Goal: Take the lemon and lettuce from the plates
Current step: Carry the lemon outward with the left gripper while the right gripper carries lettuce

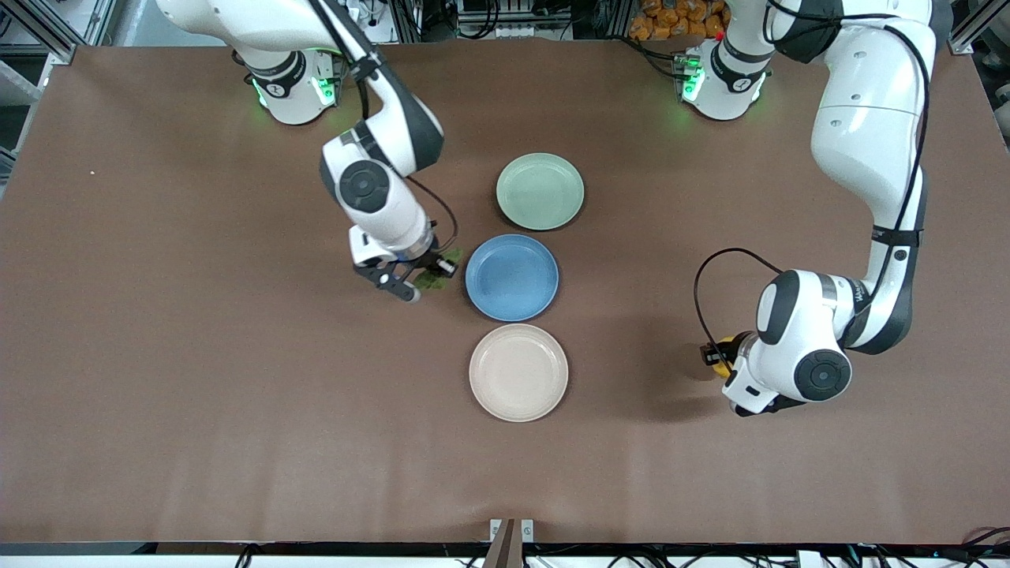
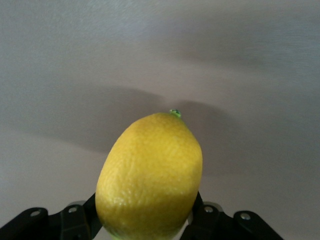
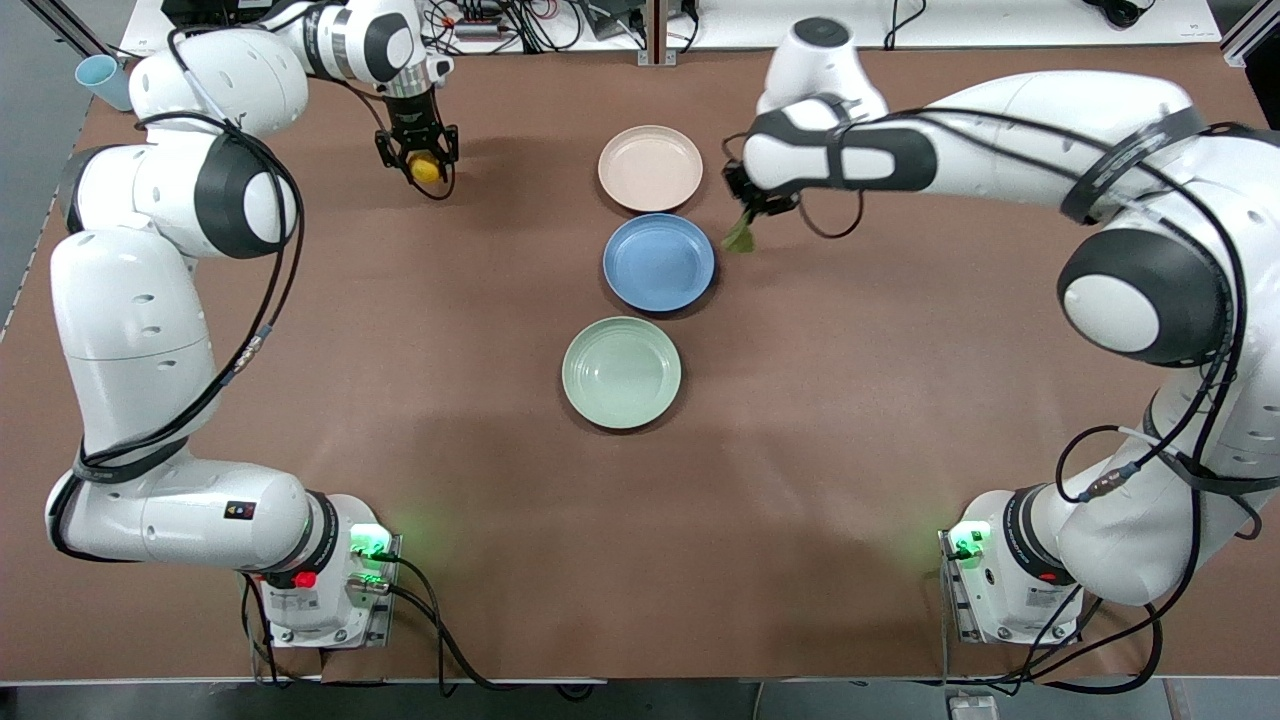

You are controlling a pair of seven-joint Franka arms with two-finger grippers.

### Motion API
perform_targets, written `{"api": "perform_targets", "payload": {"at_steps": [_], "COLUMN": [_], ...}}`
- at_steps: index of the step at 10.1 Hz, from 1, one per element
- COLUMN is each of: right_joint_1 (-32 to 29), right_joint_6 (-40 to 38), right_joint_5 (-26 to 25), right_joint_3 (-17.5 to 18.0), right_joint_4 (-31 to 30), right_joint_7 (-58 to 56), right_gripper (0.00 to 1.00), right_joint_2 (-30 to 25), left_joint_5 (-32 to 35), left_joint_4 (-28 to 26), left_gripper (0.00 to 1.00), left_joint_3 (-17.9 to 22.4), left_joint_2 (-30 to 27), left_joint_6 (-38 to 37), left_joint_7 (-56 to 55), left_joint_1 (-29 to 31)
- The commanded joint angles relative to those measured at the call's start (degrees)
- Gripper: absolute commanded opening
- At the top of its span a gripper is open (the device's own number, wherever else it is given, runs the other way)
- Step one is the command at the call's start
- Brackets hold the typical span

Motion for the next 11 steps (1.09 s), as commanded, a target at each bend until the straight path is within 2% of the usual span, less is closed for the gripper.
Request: {"api": "perform_targets", "payload": {"at_steps": [1, 4, 6, 7, 8, 10, 11], "right_joint_1": [-6.56, -14.92, -21.68, -24.32, -27.22, -32.06, -33.74], "right_joint_6": [-1.06, -2.72, -4.83, -4.84, -5.28, -6.34, -5.9], "right_joint_5": [-0.73, -0.99, -1.17, -1.26, -2.04, -6.42, -7.05], "right_joint_3": [0.89, 0.63, 0.71, 0.63, 0.63, 0.71, 0.72], "right_joint_4": [-1.65, -1.73, -1.04, -1.12, -1.21, -1.12, -1.12], "right_joint_7": [-8.79, -20.47, -30.13, -35.32, -40.24, -47.47, -50.37], "right_gripper": [0.09, 0.1, 0.1, 0.1, 0.1, 0.1, 0.1], "right_joint_2": [-1.89, -2.33, -2.69, -2.6, -2.6, -2.34, -1.9], "left_joint_5": [2.96, 3.24, 3.33, 4.37, 4.47, 4.56, 4.56], "left_joint_4": [-0.86, -0.95, -0.95, -0.86, -0.86, -0.69, -0.6], "left_gripper": [0.3, 0.3, 0.38, 0.75, 1.0, 1.0, 1.0], "left_joint_3": [-0.3, -0.3, -0.3, -0.3, -0.3, -0.3, -0.3], "left_joint_2": [0.44, 1.76, 2.03, 1.94, 1.68, 1.33, 0.8], "left_joint_6": [0.69, 1.84, 1.84, 1.84, 1.75, 1.49, 1.23], "left_joint_7": [0.64, 0.56, 0.64, 0.64, 0.47, 0.38, 0.29], "left_joint_1": [0.88, 0.97, 0.97, 0.88, 0.71, 0.8, 0.71]}}
